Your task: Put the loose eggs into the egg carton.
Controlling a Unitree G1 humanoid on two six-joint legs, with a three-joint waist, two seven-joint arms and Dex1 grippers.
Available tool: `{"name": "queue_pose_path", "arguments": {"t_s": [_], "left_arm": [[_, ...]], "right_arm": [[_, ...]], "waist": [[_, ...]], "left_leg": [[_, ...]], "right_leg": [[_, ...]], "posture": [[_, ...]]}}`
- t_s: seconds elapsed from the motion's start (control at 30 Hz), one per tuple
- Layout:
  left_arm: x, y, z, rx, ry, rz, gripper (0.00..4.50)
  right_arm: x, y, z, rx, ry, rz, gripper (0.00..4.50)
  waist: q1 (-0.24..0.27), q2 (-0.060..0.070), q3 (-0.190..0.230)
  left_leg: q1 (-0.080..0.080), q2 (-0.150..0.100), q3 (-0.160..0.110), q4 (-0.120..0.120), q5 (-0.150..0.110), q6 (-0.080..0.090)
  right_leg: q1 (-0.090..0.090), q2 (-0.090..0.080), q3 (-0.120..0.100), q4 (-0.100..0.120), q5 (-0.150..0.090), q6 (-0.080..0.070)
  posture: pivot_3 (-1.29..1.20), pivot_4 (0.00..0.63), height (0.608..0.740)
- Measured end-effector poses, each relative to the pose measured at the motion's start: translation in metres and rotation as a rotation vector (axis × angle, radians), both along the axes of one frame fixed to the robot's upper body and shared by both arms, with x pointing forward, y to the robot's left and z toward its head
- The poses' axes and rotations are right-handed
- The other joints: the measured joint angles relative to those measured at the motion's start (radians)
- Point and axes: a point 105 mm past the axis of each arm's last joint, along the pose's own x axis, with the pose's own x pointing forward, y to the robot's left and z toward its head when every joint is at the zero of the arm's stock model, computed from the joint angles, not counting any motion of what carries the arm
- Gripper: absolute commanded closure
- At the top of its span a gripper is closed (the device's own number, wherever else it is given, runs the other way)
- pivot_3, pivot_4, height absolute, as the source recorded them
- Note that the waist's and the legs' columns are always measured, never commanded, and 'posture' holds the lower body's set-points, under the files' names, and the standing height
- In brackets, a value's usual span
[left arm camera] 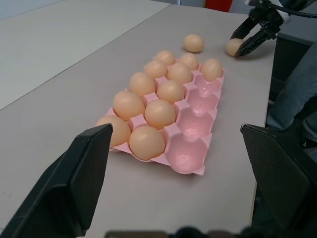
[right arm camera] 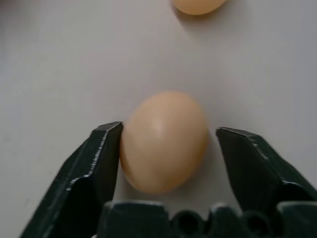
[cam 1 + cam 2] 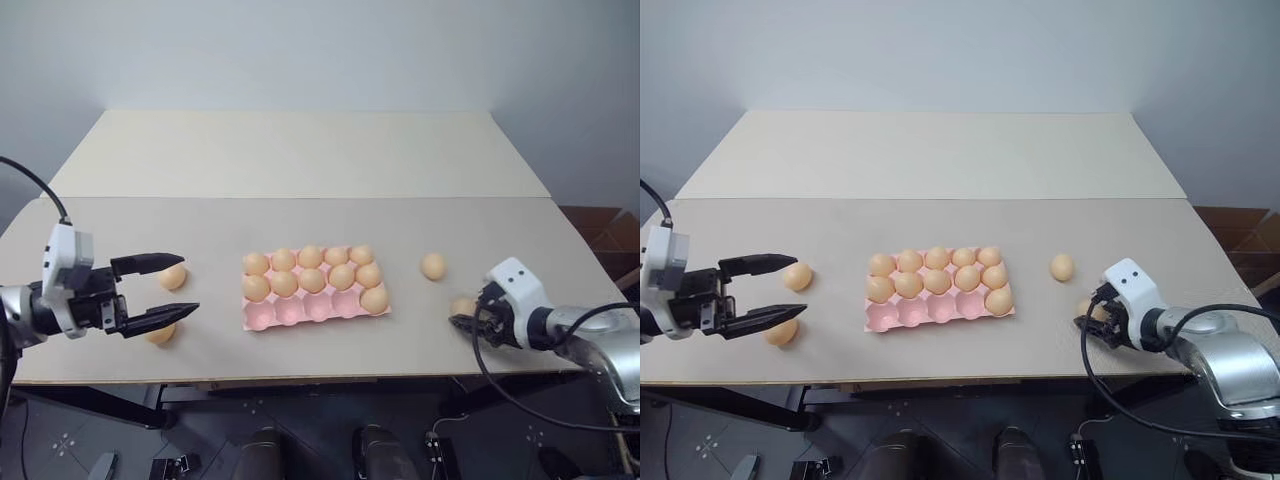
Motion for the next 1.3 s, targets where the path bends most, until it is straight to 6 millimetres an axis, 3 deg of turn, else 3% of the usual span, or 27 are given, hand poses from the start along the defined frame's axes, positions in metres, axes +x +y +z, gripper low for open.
{"name": "queue_pose_path", "arguments": {"t_s": [0.07, 0.13, 0.2, 0.27, 0.33, 0.4, 0.5, 0.63, 0.77, 0.9, 1.03, 1.13, 1.3], "left_arm": [[0.001, 0.001, -0.001, 0.003, 0.002, 0.004, 0.0], [0.001, 0.001, -0.001, 0.003, 0.002, 0.004, 0.0], [0.0, 0.001, -0.001, 0.003, 0.003, 0.002, 0.0], [0.0, 0.001, -0.001, 0.004, 0.003, 0.0, 0.0], [0.0, 0.0, 0.0, 0.004, 0.002, -0.005, 0.0], [-0.001, -0.001, 0.0, 0.005, -0.001, -0.014, 0.0], [-0.002, -0.004, 0.001, 0.01, -0.006, -0.025, 0.0], [-0.002, -0.004, 0.001, 0.011, -0.006, -0.027, 0.0], [-0.002, -0.004, 0.001, 0.011, -0.006, -0.027, 0.0], [-0.002, -0.004, 0.001, 0.011, -0.006, -0.028, 0.0], [-0.003, -0.004, 0.001, 0.011, -0.003, -0.033, 0.0], [-0.005, -0.001, -0.001, 0.018, 0.008, -0.024, 0.0], [-0.013, 0.012, -0.005, 0.025, 0.029, 0.024, 0.0]], "right_arm": [[0.003, 0.001, 0.005, -0.005, -0.02, -0.003, 2.51], [0.003, 0.009, 0.014, -0.004, -0.047, 0.018, 2.51], [0.005, 0.026, 0.039, 0.02, -0.117, 0.082, 2.51], [0.007, 0.053, 0.068, 0.056, -0.219, 0.177, 2.51], [0.006, 0.084, 0.085, 0.09, -0.286, 0.287, 2.51], [0.005, 0.113, 0.082, 0.132, -0.28, 0.379, 2.51], [0.002, 0.154, 0.059, 0.165, -0.205, 0.484, 2.51], [0.004, 0.173, 0.042, 0.136, -0.169, 0.525, 2.51], [0.005, 0.182, 0.027, 0.117, -0.14, 0.543, 1.3], [0.006, 0.182, 0.031, 0.124, -0.155, 0.533, 0.04], [0.011, 0.15, 0.069, 0.122, -0.266, 0.464, 0.04], [0.003, 0.11, 0.092, 0.093, -0.313, 0.408, 0.04], [-0.014, 0.048, 0.076, 0.092, -0.273, 0.317, 0.04]], "waist": [[0.0, 0.0, 0.0], [0.001, 0.0, 0.0], [-0.002, 0.001, 0.0], [-0.008, 0.0, 0.0], [-0.011, 0.0, 0.0], [-0.014, 0.0, 0.0], [-0.013, 0.0, 0.0], [-0.011, 0.0, 0.0], [-0.012, 0.0, 0.0], [-0.013, 0.0, 0.0], [-0.007, 0.0, 0.0], [-0.001, 0.0, 0.0], [0.004, 0.0, 0.0]], "left_leg": [[0.0, 0.0, 0.0, 0.0, 0.0, 0.0], [0.0, 0.0, 0.0, 0.0, 0.0, 0.0], [0.0, 0.001, 0.0, 0.0, 0.0, 0.0], [0.0, 0.003, 0.0, 0.0, 0.0, 0.0], [0.0, 0.006, -0.001, 0.0, 0.0, 0.0], [0.0, 0.009, -0.001, 0.0, 0.0, 0.0], [0.0, 0.01, -0.001, 0.0, 0.0, 0.0], [-0.001, 0.009, 0.0, 0.0, 0.0, 0.0], [-0.001, 0.01, 0.0, 0.0, 0.0, 0.0], [-0.001, 0.011, 0.0, 0.0, 0.0, 0.0], [-0.001, 0.011, 0.0, 0.0, 0.0, 0.0], [-0.001, 0.011, 0.0, -0.001, -0.001, -0.001], [0.0, 0.011, 0.001, -0.001, -0.001, -0.001]], "right_leg": [[0.0, 0.0, 0.0, 0.0, 0.0, 0.0], [0.0, 0.0, 0.0, 0.0, 0.0, 0.0], [0.0, 0.0, 0.0, 0.0, 0.001, 0.003], [0.0, 0.002, 0.0, 0.0, 0.001, 0.004], [0.0, 0.006, 0.0, -0.001, 0.001, 0.004], [0.0, 0.008, -0.001, -0.001, 0.002, 0.002], [-0.002, 0.01, 0.0, 0.0, 0.003, -0.002], [-0.001, 0.009, 0.0, -0.001, 0.004, -0.002], [-0.002, 0.011, 0.0, 0.0, 0.004, -0.003], [-0.002, 0.012, 0.0, 0.0, 0.004, -0.003], [-0.002, 0.011, 0.0, -0.001, 0.004, -0.003], [-0.002, 0.011, -0.001, -0.002, 0.004, -0.004], [-0.001, 0.012, -0.001, -0.002, 0.001, -0.003]], "posture": [[0.0, 0.15, 0.74], [0.0, 0.15, 0.74], [0.0, 0.15, 0.74], [0.0, 0.15, 0.74], [0.0, 0.15, 0.74], [0.0, 0.15, 0.74], [0.0, 0.15, 0.74], [0.0, 0.15, 0.74], [0.0, 0.15, 0.74], [0.0, 0.15, 0.74], [0.0, 0.15, 0.74], [0.0, 0.15, 0.74], [0.0, 0.15, 0.74]]}}
